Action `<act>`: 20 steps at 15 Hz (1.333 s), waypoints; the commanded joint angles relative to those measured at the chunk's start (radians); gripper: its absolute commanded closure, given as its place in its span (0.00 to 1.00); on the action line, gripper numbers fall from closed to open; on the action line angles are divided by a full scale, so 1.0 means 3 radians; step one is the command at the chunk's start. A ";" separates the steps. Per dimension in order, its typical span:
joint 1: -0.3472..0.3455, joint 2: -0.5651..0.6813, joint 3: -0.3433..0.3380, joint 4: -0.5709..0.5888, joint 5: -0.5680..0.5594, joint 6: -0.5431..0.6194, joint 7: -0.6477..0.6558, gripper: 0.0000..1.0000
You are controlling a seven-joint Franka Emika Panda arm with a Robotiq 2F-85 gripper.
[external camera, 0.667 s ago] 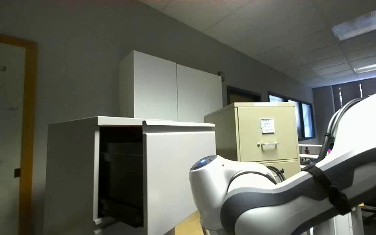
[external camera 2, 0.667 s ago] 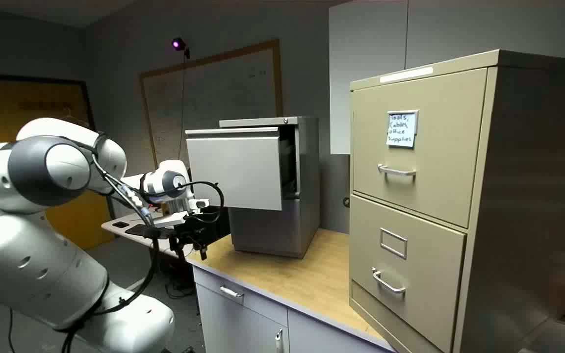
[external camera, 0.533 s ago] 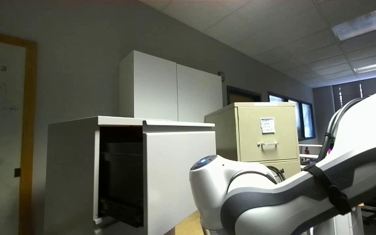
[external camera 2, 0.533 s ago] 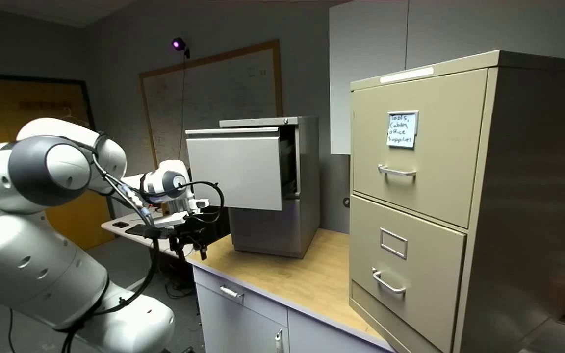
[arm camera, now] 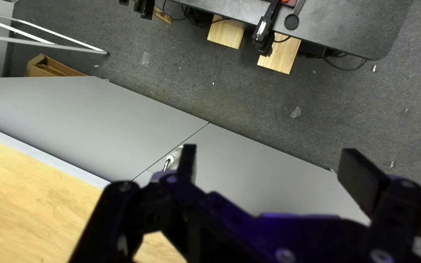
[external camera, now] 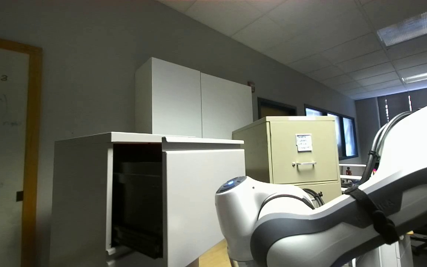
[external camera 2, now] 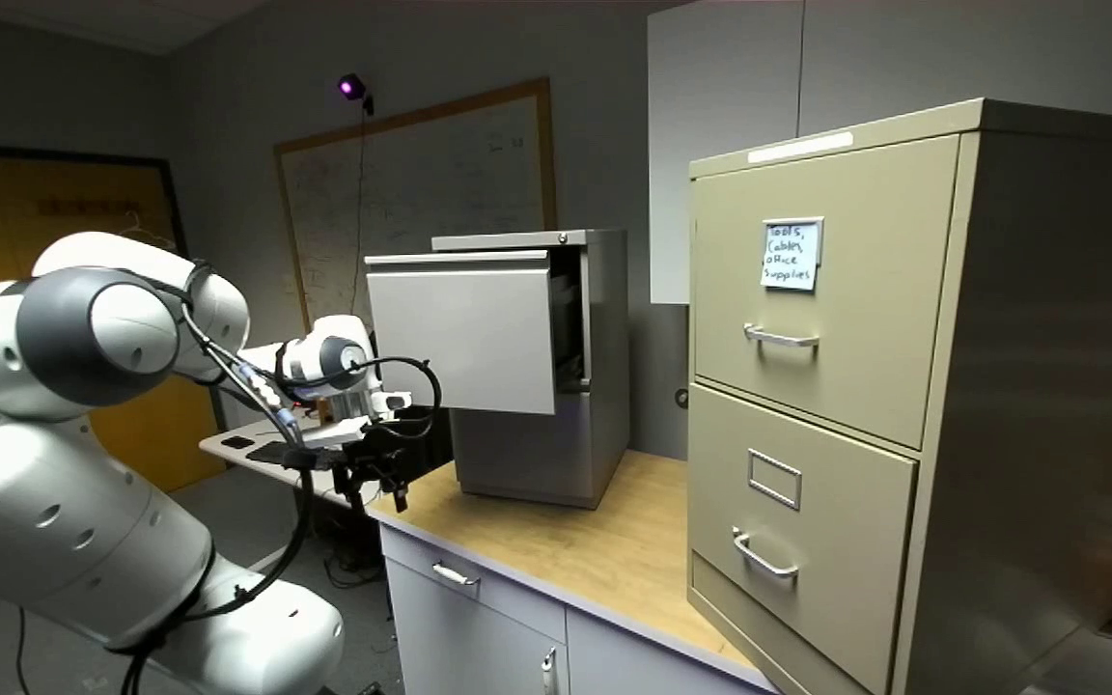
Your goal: Close the top drawer of the cabinet to the left
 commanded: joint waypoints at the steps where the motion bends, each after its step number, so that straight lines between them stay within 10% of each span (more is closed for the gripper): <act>1: 0.0080 0.0016 -0.0074 0.0007 -0.0036 -0.0010 0.0033 0.00; 20: 0.0011 -0.0403 -0.0241 0.0067 -0.0181 -0.0108 0.0061 0.00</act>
